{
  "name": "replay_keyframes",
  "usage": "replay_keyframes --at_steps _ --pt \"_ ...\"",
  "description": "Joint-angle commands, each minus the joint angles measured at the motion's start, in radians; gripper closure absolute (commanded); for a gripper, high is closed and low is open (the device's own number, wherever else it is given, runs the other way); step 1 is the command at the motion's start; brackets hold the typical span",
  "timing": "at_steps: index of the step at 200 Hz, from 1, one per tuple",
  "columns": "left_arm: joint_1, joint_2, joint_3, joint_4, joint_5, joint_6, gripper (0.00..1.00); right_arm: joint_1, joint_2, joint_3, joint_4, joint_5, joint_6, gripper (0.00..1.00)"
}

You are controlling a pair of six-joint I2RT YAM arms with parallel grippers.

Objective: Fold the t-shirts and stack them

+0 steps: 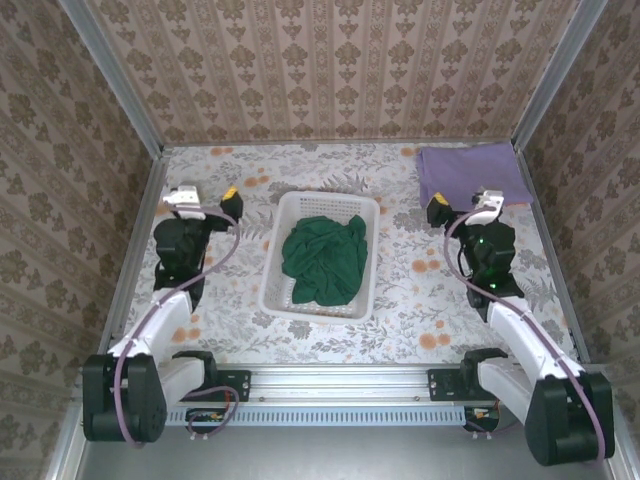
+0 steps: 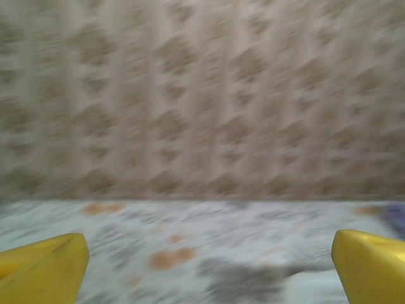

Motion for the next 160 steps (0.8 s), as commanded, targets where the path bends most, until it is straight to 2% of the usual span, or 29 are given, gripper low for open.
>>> replay_keyframes --at_steps 1,16,31,37,46,54,60,72,80,90,101,112,128,152,160 --pt "-0.015 0.123 0.128 0.236 0.497 -0.325 0.0 0.002 -0.07 0.043 -0.221 0.029 0.356 0.0" --pt "-0.042 0.279 0.24 0.308 0.643 -0.53 0.0 -0.003 -0.112 0.033 -0.314 0.061 0.488 0.0" --pt "-0.058 0.424 0.339 0.317 0.737 -0.704 0.0 -0.004 -0.119 -0.002 -0.275 -0.046 0.514 0.01" --pt "-0.055 0.463 0.348 0.329 0.738 -0.748 0.0 -0.002 -0.112 -0.01 -0.273 -0.083 0.528 0.0" --pt "-0.05 0.48 0.315 0.384 0.683 -0.766 0.0 0.001 -0.1 -0.012 -0.308 -0.112 0.55 0.01" --pt "-0.051 0.46 0.264 0.391 0.626 -0.714 0.0 0.001 -0.09 -0.011 -0.348 -0.12 0.548 0.01" --pt "-0.053 0.424 0.24 0.292 0.575 -0.643 0.0 0.003 -0.085 -0.016 -0.368 -0.12 0.534 0.0" --pt "-0.08 0.326 0.251 -0.022 0.484 -0.424 0.0 0.007 -0.083 -0.048 -0.353 -0.105 0.53 0.0" --pt "-0.123 0.26 0.305 -0.312 0.389 -0.241 0.0 0.014 -0.082 -0.078 -0.319 -0.083 0.532 0.0" --pt "-0.21 0.205 0.387 -0.595 0.178 -0.038 0.0 0.03 -0.079 -0.098 -0.294 -0.032 0.532 0.01" --pt "-0.288 0.184 0.469 -0.779 0.012 0.09 0.0 0.05 -0.071 -0.092 -0.304 0.015 0.522 0.01" --pt "-0.316 0.177 0.516 -0.855 -0.036 0.115 0.0 0.079 -0.054 -0.066 -0.336 0.056 0.498 0.04" --pt "-0.323 0.166 0.551 -0.908 -0.011 0.116 0.0 0.111 -0.021 -0.019 -0.412 0.095 0.475 0.05" --pt "-0.32 0.146 0.552 -0.937 -0.017 0.046 0.0 0.146 0.03 0.021 -0.457 0.113 0.435 0.07" --pt "-0.29 0.144 0.543 -0.954 0.026 -0.006 0.0 0.158 0.039 0.029 -0.458 0.112 0.425 0.07"
